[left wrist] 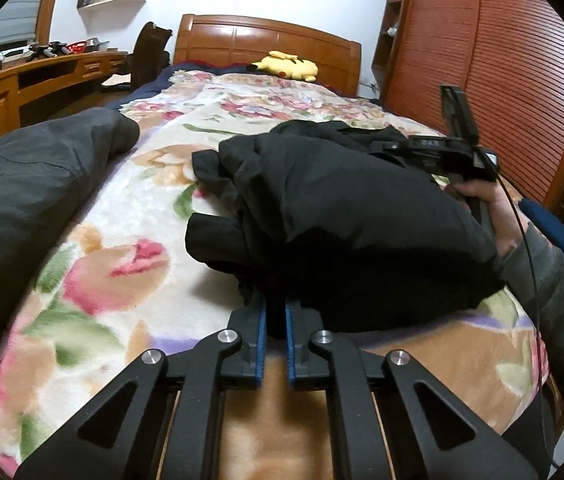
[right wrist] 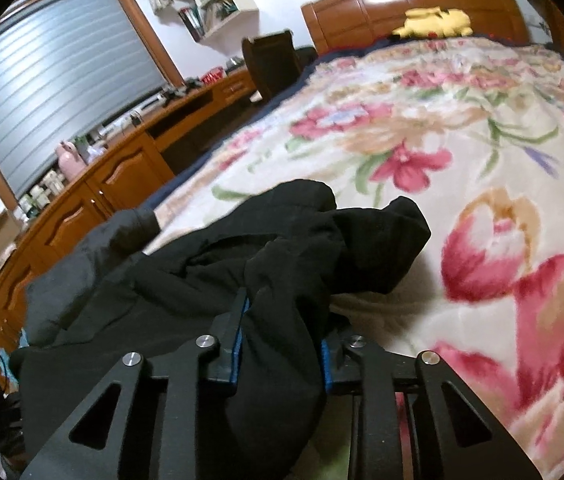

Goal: Fold large clothes
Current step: 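Grasp the black coat bundle with the left gripper while the right gripper grasps it too, then lift the bundle with both grippers and carry it toward the grey garment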

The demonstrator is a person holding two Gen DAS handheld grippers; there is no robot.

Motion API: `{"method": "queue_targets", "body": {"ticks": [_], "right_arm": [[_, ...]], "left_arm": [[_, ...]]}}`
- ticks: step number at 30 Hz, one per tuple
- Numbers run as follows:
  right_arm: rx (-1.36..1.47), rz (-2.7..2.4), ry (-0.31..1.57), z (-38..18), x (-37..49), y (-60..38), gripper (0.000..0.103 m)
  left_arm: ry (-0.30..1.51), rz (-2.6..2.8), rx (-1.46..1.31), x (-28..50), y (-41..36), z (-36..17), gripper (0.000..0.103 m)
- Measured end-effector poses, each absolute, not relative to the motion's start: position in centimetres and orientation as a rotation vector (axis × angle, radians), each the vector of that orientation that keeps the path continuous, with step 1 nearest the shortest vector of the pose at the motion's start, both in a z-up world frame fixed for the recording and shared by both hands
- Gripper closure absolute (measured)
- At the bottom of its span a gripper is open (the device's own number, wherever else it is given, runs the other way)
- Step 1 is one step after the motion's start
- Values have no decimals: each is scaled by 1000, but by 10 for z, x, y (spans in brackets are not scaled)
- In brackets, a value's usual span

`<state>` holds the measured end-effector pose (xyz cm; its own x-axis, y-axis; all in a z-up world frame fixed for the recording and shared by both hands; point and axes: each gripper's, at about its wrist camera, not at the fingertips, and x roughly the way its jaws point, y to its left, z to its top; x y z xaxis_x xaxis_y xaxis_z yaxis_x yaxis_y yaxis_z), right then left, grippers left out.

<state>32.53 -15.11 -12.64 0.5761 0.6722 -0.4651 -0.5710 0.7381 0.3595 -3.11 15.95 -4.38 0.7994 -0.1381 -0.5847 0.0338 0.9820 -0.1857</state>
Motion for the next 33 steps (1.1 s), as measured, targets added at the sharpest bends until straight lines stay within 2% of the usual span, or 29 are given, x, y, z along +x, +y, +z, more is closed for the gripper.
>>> {"method": "queue_targets", "body": {"ticks": [13,19,26,33], "right_arm": [[51,690,498,-118,303,-126,83],[-54,673,470,-90,292,-94,85],[-165,656,411,-47,289,-30,87],[-261,683,323,-10,291,69,87]], "left_arm": [[568,-51,-168,-39,177,-23,98],[532,-46,-137,-46,200,-6,98],[458,10,-79,-54,250,38,99],[435,130,-40,-67,311,53,99]]}}
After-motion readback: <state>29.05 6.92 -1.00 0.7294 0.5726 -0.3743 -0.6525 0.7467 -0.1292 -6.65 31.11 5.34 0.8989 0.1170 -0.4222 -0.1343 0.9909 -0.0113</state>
